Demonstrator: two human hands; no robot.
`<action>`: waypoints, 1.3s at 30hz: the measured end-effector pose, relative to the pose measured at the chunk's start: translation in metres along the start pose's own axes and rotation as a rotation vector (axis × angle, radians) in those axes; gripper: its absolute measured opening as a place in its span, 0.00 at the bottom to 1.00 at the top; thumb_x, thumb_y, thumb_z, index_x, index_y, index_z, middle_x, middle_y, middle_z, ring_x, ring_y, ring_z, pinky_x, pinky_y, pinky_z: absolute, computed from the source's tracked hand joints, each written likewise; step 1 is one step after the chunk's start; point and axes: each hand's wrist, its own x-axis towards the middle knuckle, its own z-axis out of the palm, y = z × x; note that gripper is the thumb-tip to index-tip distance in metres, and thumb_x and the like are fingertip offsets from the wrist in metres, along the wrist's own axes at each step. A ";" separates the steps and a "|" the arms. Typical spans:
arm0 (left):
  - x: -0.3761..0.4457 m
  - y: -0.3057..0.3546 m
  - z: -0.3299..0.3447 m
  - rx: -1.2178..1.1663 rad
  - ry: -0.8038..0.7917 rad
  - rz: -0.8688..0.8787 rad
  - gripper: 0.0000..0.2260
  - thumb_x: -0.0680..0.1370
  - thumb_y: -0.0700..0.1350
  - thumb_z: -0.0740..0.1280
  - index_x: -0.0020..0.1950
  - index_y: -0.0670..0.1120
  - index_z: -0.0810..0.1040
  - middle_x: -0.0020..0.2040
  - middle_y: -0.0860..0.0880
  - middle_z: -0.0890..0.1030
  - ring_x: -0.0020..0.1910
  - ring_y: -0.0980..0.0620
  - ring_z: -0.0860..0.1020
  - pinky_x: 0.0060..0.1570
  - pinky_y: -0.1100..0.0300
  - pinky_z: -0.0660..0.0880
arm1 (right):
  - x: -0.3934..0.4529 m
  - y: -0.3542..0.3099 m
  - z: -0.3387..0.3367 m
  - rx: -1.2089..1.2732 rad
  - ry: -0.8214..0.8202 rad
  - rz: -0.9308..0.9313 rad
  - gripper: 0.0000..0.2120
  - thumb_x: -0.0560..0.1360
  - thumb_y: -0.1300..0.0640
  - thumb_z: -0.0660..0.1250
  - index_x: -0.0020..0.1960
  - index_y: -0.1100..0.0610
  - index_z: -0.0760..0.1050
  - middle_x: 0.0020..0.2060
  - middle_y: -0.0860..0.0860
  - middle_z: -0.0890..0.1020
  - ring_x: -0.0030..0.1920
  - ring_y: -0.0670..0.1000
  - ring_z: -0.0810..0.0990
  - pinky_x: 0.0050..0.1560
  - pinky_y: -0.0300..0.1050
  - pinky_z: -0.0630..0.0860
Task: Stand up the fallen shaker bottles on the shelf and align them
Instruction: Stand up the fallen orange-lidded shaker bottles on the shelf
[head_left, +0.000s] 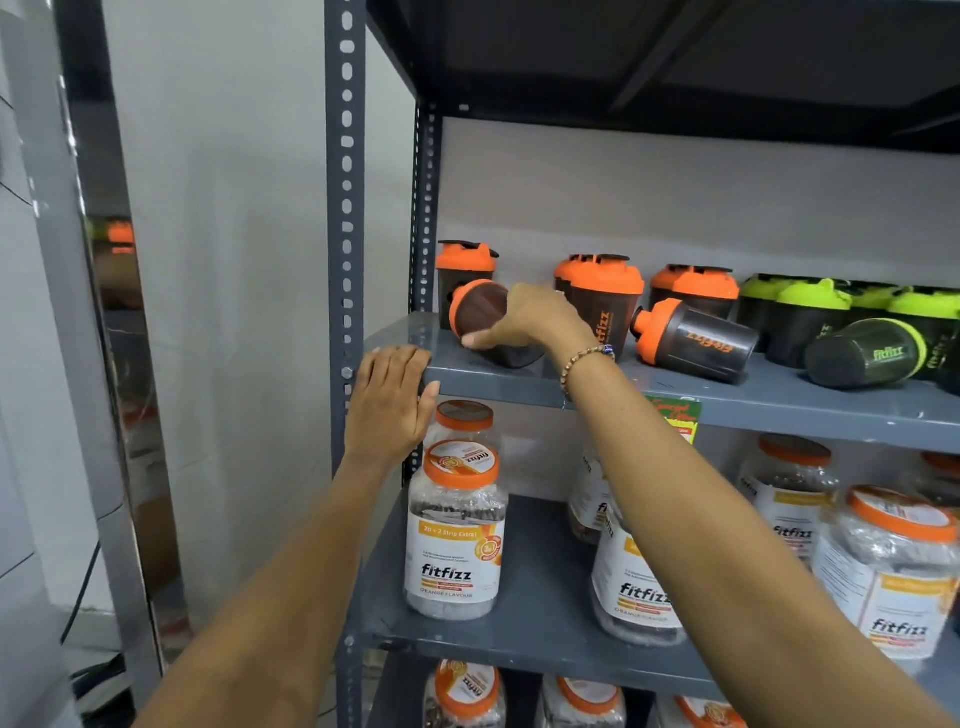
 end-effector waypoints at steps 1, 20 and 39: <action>0.000 0.000 0.000 0.001 0.001 -0.001 0.17 0.78 0.50 0.55 0.61 0.43 0.71 0.57 0.42 0.77 0.57 0.43 0.74 0.66 0.50 0.61 | 0.000 -0.001 0.001 -0.039 0.012 0.007 0.30 0.68 0.40 0.72 0.59 0.61 0.74 0.56 0.56 0.79 0.56 0.58 0.78 0.54 0.50 0.76; -0.001 -0.001 0.001 -0.016 0.006 0.000 0.17 0.78 0.52 0.53 0.62 0.45 0.68 0.58 0.42 0.77 0.57 0.41 0.76 0.65 0.46 0.67 | 0.008 0.029 0.032 1.943 -0.320 0.236 0.26 0.72 0.54 0.72 0.66 0.60 0.68 0.60 0.63 0.76 0.57 0.61 0.78 0.57 0.59 0.78; -0.001 -0.001 0.004 -0.030 0.016 -0.004 0.17 0.78 0.52 0.54 0.62 0.45 0.68 0.58 0.43 0.77 0.59 0.43 0.74 0.66 0.49 0.65 | 0.021 0.026 0.035 1.713 -0.310 0.183 0.12 0.71 0.63 0.70 0.53 0.60 0.72 0.53 0.59 0.78 0.55 0.57 0.78 0.53 0.54 0.79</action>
